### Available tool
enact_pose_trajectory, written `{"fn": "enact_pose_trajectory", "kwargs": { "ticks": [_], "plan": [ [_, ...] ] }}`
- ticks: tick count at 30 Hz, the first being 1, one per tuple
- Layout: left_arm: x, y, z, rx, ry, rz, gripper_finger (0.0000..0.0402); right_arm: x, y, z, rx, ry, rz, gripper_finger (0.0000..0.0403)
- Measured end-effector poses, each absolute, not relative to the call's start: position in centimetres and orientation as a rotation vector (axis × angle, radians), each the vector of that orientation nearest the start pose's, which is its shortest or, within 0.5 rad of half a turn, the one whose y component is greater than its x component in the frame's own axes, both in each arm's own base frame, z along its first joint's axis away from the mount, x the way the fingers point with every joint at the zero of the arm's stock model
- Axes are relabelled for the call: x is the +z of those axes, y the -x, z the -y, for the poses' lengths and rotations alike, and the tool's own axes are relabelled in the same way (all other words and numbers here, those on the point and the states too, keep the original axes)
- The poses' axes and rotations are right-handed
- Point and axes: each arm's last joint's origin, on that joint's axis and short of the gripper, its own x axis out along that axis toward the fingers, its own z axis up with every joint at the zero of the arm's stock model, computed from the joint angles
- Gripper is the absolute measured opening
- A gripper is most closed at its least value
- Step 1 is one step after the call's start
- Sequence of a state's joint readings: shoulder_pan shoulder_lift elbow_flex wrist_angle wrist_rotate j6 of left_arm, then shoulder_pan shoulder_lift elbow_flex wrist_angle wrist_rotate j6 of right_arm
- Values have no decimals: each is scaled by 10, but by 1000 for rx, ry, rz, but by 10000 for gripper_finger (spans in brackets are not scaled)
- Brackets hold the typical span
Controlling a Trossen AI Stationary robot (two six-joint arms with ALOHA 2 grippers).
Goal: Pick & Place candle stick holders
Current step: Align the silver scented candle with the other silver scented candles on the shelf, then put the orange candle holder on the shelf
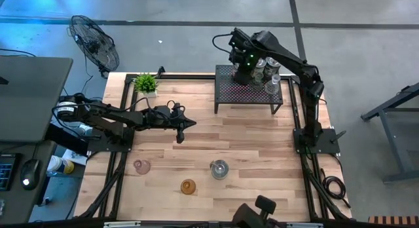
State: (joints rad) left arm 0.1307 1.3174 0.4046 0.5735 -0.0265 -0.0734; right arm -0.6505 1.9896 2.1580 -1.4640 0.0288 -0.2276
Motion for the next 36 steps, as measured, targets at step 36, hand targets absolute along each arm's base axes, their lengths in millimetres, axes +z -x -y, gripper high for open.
{"fn": "enact_pose_trajectory", "kwargs": {
  "ticks": [36],
  "plan": [
    [203,-210,-32,-7,14,-308,1,331,-305,82,-144,-79,-598,0]
  ]
}}
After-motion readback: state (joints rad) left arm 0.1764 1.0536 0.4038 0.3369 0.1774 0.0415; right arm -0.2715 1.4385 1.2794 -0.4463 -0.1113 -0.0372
